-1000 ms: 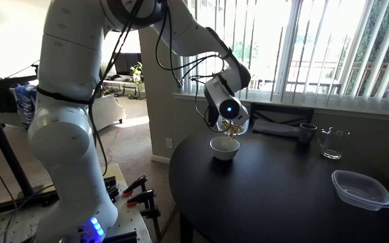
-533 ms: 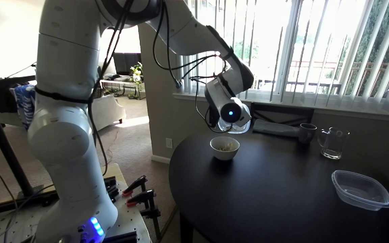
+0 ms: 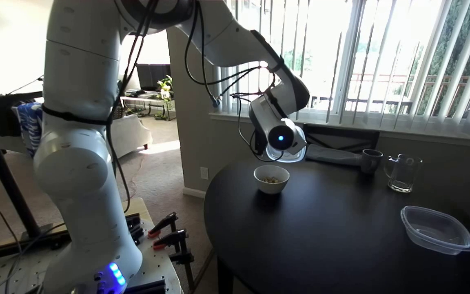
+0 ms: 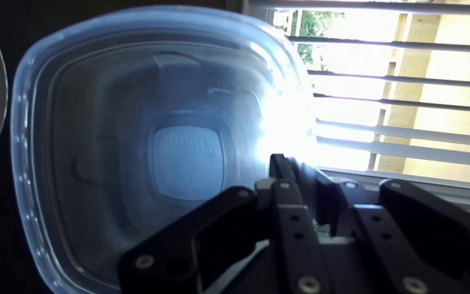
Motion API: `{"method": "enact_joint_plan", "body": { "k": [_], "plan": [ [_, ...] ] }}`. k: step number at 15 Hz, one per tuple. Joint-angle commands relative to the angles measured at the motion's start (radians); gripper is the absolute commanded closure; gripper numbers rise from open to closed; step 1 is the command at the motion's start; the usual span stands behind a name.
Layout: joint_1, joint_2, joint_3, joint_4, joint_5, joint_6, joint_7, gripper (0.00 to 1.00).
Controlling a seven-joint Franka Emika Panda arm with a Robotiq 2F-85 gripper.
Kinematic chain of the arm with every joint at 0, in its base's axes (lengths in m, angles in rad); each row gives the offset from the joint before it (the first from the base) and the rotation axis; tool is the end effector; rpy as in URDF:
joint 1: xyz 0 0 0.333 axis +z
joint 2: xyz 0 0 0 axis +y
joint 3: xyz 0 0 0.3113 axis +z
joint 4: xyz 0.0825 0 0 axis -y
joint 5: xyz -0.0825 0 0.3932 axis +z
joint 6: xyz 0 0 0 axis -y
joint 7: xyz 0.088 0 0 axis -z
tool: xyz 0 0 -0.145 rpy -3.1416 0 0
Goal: Pour the contents in the clear bowl into the white bowl.
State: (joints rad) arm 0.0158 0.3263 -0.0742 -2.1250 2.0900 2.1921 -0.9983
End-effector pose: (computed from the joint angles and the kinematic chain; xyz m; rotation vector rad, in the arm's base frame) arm 0.6189 0.0223 0.2508 -1.6859 0.6955 -0.6218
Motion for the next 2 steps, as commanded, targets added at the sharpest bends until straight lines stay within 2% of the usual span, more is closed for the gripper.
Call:
{"method": "enact_joint_plan", "body": {
  "k": [1, 2],
  "plan": [
    [-0.003, -0.028, -0.006, -0.019, 0.018, -0.012, -0.016, 0.97],
    [-0.003, -0.028, -0.008, -0.018, 0.018, -0.01, -0.015, 0.97]
  ]
}}
